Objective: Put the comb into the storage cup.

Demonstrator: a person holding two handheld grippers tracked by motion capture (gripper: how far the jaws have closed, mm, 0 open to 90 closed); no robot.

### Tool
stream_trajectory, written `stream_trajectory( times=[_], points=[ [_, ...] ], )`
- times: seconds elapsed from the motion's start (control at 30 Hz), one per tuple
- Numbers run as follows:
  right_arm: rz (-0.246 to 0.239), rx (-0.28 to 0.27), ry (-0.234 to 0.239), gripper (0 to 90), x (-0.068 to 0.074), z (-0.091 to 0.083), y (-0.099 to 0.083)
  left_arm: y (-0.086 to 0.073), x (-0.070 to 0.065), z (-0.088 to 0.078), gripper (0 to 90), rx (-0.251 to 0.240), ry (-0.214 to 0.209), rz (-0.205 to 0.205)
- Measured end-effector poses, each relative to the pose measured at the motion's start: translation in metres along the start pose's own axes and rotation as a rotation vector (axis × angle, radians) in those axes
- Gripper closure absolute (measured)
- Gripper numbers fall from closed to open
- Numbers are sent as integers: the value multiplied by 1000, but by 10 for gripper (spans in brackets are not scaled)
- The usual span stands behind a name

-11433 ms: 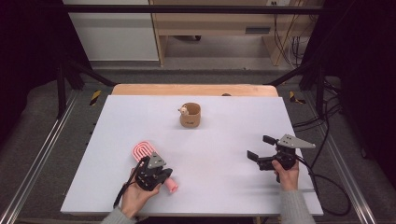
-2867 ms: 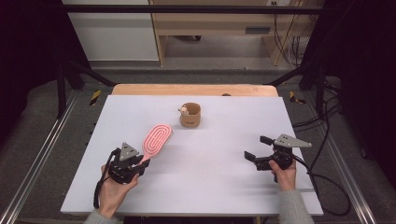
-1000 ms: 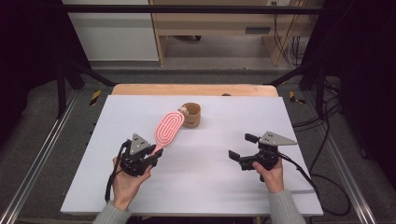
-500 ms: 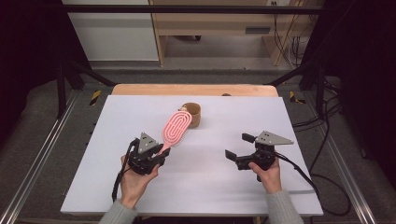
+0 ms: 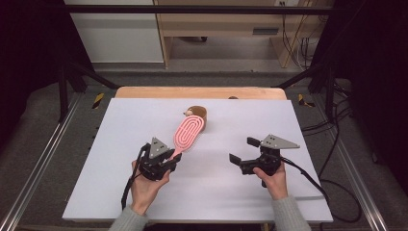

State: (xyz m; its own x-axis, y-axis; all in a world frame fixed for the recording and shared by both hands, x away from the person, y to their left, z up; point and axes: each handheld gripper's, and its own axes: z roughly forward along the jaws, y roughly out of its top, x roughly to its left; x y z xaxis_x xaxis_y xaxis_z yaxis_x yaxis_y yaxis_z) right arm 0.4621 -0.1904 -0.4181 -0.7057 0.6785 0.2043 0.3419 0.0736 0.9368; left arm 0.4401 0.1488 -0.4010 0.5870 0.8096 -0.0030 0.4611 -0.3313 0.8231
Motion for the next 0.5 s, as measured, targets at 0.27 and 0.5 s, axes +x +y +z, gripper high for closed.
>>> stream_trajectory(
  times=[0.27,0.5],
  points=[
    [11,4,5,4,6,6,1,-6,-2,8,693,-10,-14,-12],
    [35,8,9,4,9,14,2,-7,-5,12,693,-27,-15,-11]
  ],
)
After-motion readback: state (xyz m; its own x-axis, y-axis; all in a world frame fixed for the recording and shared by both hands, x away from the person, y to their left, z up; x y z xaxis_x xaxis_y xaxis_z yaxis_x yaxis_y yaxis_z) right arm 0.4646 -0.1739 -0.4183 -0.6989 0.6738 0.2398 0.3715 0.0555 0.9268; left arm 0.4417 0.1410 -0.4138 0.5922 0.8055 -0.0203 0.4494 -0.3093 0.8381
